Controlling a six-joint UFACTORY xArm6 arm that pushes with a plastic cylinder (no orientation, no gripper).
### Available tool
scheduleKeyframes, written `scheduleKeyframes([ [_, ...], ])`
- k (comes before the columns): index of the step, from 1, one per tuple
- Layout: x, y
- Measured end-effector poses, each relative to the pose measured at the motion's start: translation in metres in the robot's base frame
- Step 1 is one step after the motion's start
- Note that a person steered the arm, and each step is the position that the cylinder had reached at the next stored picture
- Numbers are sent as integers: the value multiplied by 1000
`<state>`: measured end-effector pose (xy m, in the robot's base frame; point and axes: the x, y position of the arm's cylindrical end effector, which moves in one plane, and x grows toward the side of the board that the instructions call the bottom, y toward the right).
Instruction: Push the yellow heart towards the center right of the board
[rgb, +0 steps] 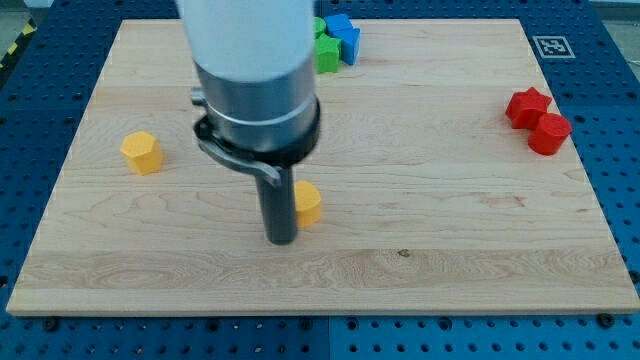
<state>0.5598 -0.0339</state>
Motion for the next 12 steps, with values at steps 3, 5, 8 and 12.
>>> scheduleKeyframes([
  [3, -15, 45],
  [5, -28, -3],
  [8, -46, -22],
  [12, -89, 21],
])
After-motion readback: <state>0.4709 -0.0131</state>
